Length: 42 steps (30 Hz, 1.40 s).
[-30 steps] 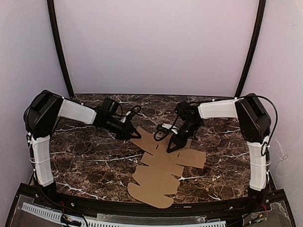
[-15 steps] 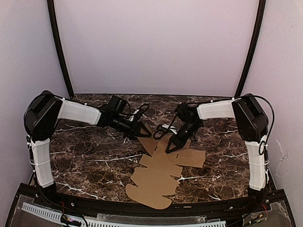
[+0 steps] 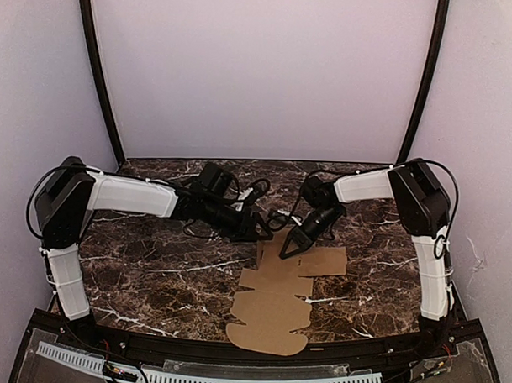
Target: Fold the paper box
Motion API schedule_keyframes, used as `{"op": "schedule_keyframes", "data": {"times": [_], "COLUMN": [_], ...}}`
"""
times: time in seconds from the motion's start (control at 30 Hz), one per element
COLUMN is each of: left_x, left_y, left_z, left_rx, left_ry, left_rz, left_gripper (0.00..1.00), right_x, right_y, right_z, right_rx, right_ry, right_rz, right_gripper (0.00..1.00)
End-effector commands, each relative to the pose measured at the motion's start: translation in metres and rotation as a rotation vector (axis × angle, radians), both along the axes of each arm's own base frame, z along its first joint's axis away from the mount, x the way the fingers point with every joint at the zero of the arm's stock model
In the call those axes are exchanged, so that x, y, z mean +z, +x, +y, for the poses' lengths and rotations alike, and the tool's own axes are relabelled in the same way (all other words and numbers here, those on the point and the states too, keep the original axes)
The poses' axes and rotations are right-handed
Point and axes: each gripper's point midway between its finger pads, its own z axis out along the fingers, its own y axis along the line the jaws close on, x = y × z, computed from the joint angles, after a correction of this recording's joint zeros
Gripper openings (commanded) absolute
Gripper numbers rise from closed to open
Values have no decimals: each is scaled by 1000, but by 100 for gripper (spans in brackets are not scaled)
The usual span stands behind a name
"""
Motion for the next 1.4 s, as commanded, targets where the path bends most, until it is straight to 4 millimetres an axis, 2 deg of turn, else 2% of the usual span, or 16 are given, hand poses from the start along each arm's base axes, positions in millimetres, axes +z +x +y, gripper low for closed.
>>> {"op": "schedule_keyframes", "data": {"times": [0.0,0.13,0.23,0.33,0.43,0.57,0.63,0.8,0.97,1.07,1.23,1.37], "left_x": [14,15,14,13,14,1,-4,-12,2,8,14,19], "left_y": [-14,-21,-28,-31,-38,-47,-50,-52,-52,-51,-47,-45], "left_z": [-28,-40,-44,-48,-56,-62,-63,-64,-66,-64,-65,-71], "left_rx": [-60,-74,-77,-82,-122,-188,-202,-225,-230,-235,-242,-250], "left_ry": [-14,-35,-68,-82,-74,-27,-23,-7,-44,-28,-21,-32], "left_rz": [-102,-193,-239,-276,-329,-380,-415,-462,-506,-525,-557,-566], "left_gripper": [54,66,75,77,78,79,79,79,80,80,80,80], "right_x": [-28,-25,-8,5,3,4,10,38,55,78,124,140], "right_y": [-2,-7,-2,7,10,15,19,32,37,41,29,20], "right_z": [-10,-10,-12,-16,-20,-28,-31,-45,-53,-59,-61,-60], "right_rx": [-34,-48,-62,-87,-105,-136,-144,-162,-166,-168,-123,-127], "right_ry": [-37,13,68,94,89,106,110,120,114,122,176,196], "right_rz": [83,160,172,162,171,200,192,118,51,-15,-93,-85], "right_gripper": [7,9,10,11,12,14,18,24,28,35,50,59]}}
